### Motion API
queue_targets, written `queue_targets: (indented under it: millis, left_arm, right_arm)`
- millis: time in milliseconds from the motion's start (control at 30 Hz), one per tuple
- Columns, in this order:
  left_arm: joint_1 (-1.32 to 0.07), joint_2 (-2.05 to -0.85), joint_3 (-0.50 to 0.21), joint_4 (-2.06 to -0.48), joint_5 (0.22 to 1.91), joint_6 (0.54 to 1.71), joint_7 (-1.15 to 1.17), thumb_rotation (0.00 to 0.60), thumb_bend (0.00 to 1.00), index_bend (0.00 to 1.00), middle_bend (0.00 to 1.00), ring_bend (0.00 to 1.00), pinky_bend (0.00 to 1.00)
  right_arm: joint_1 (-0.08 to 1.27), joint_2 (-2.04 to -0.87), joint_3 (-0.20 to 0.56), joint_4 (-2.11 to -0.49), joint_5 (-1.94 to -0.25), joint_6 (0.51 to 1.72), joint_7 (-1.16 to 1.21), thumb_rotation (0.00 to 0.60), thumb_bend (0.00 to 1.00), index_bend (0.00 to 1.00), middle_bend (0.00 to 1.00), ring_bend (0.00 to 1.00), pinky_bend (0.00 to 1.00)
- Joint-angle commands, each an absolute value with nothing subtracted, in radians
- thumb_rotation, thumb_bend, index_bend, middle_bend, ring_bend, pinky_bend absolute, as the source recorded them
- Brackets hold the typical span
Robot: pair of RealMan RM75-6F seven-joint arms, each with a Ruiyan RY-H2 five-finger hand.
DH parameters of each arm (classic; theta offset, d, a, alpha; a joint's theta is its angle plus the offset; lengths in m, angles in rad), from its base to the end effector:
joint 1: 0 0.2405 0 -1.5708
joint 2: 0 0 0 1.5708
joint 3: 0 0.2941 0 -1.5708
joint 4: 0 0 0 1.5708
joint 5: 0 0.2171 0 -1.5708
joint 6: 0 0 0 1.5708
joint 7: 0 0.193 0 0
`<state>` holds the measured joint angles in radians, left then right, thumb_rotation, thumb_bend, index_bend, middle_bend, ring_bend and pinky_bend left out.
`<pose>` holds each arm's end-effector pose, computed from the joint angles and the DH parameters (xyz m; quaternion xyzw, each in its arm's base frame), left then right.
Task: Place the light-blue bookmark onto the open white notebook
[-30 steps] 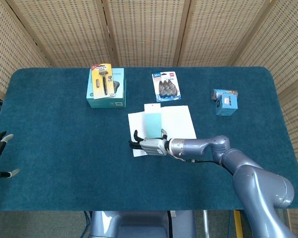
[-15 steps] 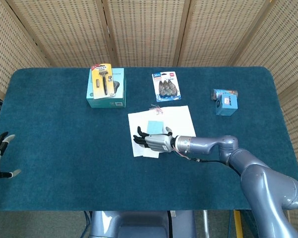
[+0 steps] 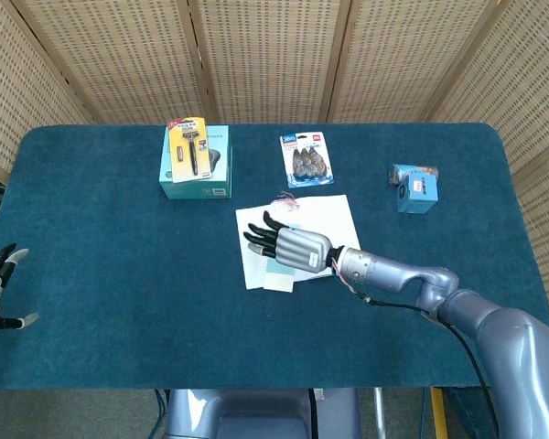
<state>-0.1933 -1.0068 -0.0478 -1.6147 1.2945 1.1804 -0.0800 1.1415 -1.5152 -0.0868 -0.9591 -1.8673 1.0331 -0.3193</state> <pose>-0.3870 0.2648 0.1770 -0.5931 -0.4822 -0.2946 0.5735 -0.0670 -0.4662 -0.0340 0.8691 0.2408 0.2822 0.3272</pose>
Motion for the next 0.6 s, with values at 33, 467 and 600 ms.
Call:
queue_targets:
  millis: [33, 467, 600]
  left_arm:
    - [-0.195, -1.006, -0.046, -1.616, 1.297, 1.178, -0.082, 0.6, 0.0, 0.0, 0.0, 0.0, 0.0]
    - [-0.201, -1.013, -0.043, -1.622, 1.297, 1.173, -0.06, 0.6, 0.0, 0.0, 0.0, 0.0, 0.0]
    - [-0.203, -1.015, -0.044, -1.623, 1.291, 1.17, -0.053, 0.6, 0.0, 0.0, 0.0, 0.0, 0.0]
  right_arm:
    - [1.036, -1.472, -0.003, -1.12, -1.665, 1.022, -0.173, 0.6, 1.0, 0.0, 0.0, 0.0, 0.17]
    - [1.009, -1.431, 0.104, -1.337, -1.113, 0.723, -0.491, 0.6, 1.0, 0.0, 0.0, 0.0, 0.13]
    - [1.031, -1.449, 0.097, -1.357, -0.994, 0.726, -0.629, 0.6, 1.0, 0.0, 0.0, 0.0, 0.12]
